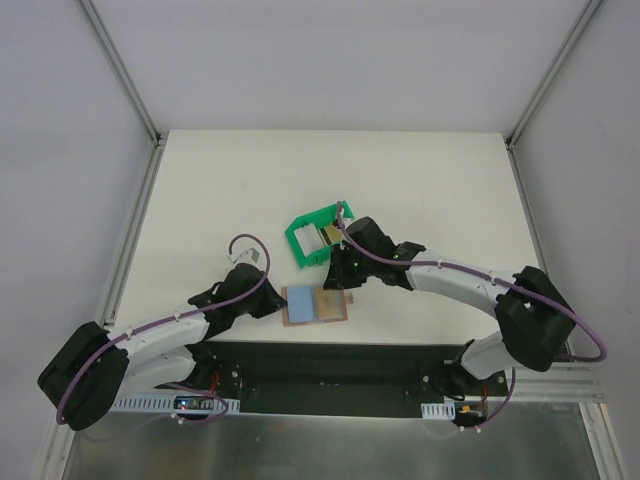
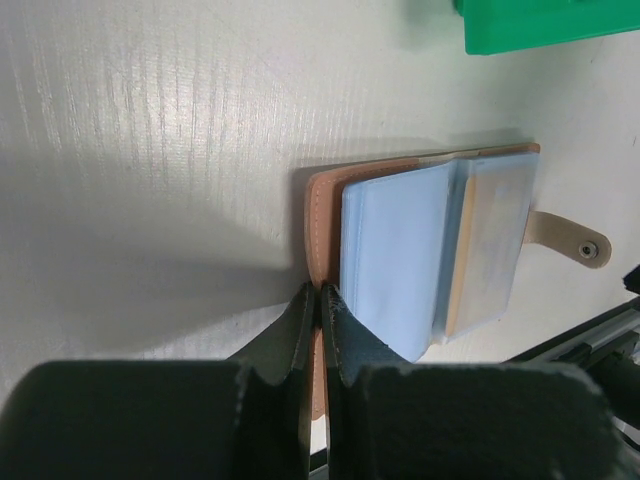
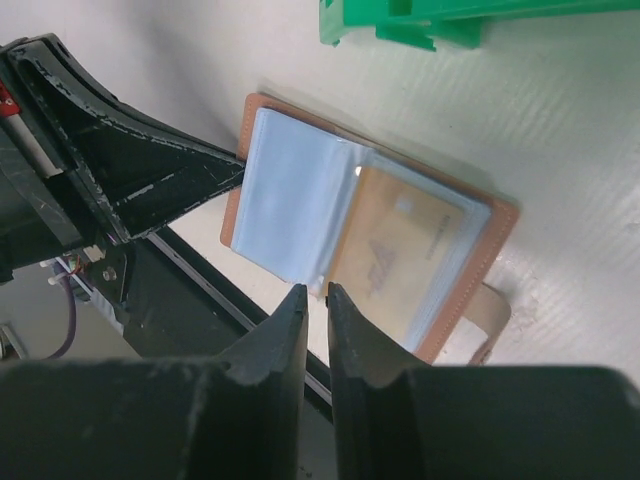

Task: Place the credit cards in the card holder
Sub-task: Pick up the credit card from the storage box.

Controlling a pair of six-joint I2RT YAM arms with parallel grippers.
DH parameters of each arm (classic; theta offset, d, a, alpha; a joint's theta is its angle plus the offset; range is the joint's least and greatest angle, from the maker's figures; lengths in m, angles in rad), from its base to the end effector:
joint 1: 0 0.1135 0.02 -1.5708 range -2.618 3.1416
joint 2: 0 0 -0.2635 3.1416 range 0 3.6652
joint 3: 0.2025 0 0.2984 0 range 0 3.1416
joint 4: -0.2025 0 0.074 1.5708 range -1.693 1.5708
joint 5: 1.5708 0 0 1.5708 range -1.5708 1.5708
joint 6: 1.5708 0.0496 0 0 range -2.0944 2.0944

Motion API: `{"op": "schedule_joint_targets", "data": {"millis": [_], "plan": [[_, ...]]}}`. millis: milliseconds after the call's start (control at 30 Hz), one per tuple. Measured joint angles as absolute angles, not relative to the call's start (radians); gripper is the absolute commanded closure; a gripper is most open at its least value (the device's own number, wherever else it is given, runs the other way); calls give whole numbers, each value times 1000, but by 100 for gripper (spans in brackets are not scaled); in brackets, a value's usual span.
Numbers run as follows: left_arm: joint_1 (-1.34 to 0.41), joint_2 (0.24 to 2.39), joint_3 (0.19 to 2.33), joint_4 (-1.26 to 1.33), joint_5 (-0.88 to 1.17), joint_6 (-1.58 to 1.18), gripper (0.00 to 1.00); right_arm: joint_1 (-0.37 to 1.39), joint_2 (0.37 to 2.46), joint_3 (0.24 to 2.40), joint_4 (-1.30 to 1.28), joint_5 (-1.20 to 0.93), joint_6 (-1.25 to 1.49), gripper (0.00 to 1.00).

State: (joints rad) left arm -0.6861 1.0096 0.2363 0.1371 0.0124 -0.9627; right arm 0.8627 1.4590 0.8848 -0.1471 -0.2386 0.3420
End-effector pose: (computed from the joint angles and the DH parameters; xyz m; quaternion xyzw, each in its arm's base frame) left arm 0.1778 -0.1464 0.1019 -0.1203 0.8846 -0.3345 0.3018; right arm 0.2255 0.2814 0.1863 -0.2803 0.8616 0.3212 0.2757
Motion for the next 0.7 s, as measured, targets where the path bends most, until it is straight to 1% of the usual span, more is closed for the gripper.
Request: {"op": "schedule_joint_targets", "data": {"millis": [67, 100, 167, 200, 267, 400, 500, 533, 700], "plan": [[-686, 1010, 234, 141, 12, -963, 100, 863, 1489, 894, -132, -251, 349, 83], [-686, 1010, 233, 144, 12, -966, 100, 863, 1506, 897, -124, -255, 352, 79], [-686, 1010, 231, 146, 7, -977, 100, 863, 1522, 903, -125, -256, 351, 70], [-686, 1010, 229, 149, 4, -982, 100, 862, 1528, 912, -131, -255, 349, 68], [-686, 1011, 227, 158, -6, -992, 100, 858, 1538, 949, -147, -255, 339, 57], [-686, 1034, 223, 192, -13, -1015, 100, 831, 1565, 1085, -181, -247, 297, 47], [-686, 1055, 222, 221, -14, -1030, 100, 798, 1595, 1195, -200, -234, 255, 35], [-686, 1062, 222, 230, -14, -1033, 100, 786, 1607, 1228, -213, -226, 241, 33], [-686, 1087, 221, 267, -13, -1038, 100, 728, 1732, 1413, -305, -218, 167, 30]]}}
